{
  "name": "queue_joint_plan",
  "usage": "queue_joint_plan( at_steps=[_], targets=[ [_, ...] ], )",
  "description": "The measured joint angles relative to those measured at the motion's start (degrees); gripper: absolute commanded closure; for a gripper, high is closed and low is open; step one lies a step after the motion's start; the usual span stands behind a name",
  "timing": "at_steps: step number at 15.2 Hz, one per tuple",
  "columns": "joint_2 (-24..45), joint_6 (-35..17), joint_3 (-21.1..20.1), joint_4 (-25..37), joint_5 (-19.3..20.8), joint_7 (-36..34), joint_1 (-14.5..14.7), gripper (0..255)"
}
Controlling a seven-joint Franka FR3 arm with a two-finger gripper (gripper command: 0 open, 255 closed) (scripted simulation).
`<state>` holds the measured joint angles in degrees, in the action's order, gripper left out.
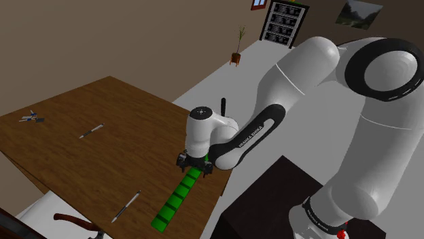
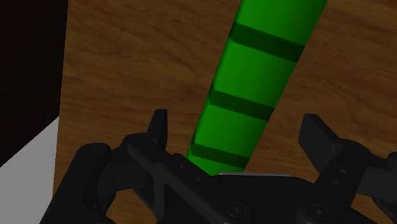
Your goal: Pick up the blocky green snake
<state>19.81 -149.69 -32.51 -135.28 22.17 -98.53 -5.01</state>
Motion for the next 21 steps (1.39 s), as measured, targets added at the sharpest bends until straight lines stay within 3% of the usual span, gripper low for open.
queue_joint_plan(
  at_steps=[9, 10, 21],
  targets=[
    [8.5, -4.0, 6.6, 3.8, 7.2, -7.2, 5.6, 0],
    [8.9, -4.2, 6.8, 3.9, 7.5, -7.4, 5.8, 255],
    [8.8, -4.3, 6.8, 4.0, 7.6, -7.4, 5.8, 255]
  ],
)
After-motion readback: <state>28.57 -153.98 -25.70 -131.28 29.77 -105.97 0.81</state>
